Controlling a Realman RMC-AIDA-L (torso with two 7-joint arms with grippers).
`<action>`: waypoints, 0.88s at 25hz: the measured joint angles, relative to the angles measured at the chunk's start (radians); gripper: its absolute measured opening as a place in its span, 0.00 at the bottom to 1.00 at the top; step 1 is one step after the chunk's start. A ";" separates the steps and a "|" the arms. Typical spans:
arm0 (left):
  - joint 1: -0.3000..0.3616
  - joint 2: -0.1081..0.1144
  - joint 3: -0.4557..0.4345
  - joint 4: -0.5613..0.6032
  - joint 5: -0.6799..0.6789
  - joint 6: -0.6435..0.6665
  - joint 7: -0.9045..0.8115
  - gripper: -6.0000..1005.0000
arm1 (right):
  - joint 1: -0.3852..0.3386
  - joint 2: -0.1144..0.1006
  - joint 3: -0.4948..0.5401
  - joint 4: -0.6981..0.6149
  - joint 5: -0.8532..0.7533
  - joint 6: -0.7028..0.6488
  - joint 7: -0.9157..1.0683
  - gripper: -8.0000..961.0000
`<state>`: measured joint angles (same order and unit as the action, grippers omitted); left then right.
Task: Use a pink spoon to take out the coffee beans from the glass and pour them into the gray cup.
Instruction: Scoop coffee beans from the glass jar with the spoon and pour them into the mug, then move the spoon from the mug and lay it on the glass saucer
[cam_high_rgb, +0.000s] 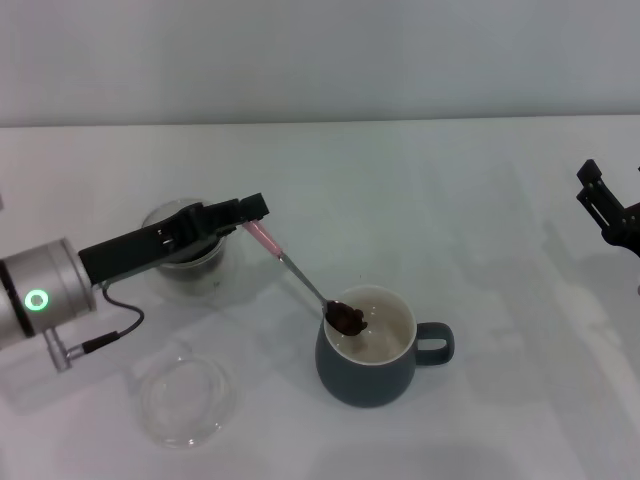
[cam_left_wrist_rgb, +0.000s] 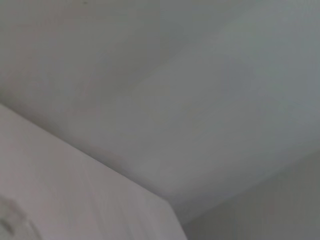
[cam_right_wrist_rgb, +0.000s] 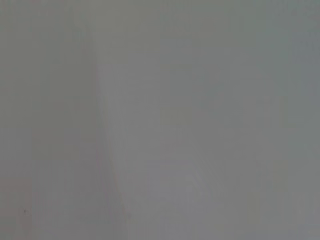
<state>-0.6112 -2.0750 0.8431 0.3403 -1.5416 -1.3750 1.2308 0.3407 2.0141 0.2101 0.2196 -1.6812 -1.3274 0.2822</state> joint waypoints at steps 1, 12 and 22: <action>-0.004 -0.001 0.011 0.010 -0.002 0.006 0.017 0.14 | 0.000 0.000 0.000 0.001 0.000 0.000 0.000 0.91; -0.049 -0.004 0.177 0.128 0.011 0.108 0.103 0.14 | -0.013 0.000 0.000 0.011 0.000 0.005 0.000 0.91; -0.048 -0.003 0.188 0.133 -0.058 0.018 0.252 0.14 | -0.017 0.000 0.000 0.011 0.000 0.010 0.000 0.91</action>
<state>-0.6596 -2.0782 1.0312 0.4730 -1.5991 -1.3568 1.4833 0.3237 2.0141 0.2101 0.2302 -1.6813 -1.3178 0.2822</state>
